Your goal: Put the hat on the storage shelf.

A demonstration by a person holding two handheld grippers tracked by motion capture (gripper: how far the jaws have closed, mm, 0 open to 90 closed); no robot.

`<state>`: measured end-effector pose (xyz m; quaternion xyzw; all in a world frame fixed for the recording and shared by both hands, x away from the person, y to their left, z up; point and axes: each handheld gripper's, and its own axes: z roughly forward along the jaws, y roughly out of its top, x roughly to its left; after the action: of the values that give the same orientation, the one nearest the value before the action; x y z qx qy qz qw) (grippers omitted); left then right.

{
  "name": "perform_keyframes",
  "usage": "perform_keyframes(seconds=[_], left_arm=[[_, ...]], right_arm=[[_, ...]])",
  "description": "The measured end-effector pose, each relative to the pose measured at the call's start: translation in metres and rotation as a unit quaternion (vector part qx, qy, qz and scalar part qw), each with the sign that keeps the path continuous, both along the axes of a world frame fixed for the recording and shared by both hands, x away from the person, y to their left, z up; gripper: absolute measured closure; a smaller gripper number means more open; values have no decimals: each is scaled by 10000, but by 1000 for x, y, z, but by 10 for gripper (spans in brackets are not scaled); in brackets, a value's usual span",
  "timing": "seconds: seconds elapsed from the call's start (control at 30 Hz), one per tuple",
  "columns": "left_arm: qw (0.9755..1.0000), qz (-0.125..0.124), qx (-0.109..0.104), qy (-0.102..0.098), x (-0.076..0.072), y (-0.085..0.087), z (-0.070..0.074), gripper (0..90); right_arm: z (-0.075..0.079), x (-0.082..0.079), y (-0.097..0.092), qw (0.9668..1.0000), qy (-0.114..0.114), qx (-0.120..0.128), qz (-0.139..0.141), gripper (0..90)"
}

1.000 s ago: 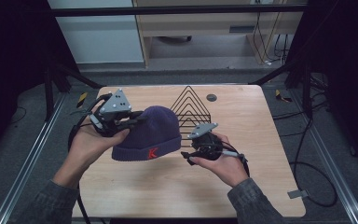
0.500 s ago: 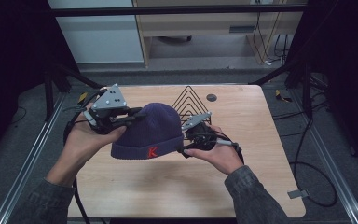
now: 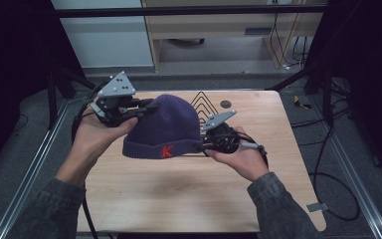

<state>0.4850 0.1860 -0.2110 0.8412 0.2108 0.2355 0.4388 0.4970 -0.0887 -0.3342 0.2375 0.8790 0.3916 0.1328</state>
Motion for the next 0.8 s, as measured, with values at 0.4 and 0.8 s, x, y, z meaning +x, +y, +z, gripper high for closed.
perform_keyframes(seconds=[0.4,0.8], left_arm=[[9993,95,-316,-170,44,-34,28,796],[9991,117,-315,-263,79,-66,21,793]], right_arm=[[44,34,-45,9984,-244,155,-478,701],[41,62,-68,9949,-233,167,-972,701]])
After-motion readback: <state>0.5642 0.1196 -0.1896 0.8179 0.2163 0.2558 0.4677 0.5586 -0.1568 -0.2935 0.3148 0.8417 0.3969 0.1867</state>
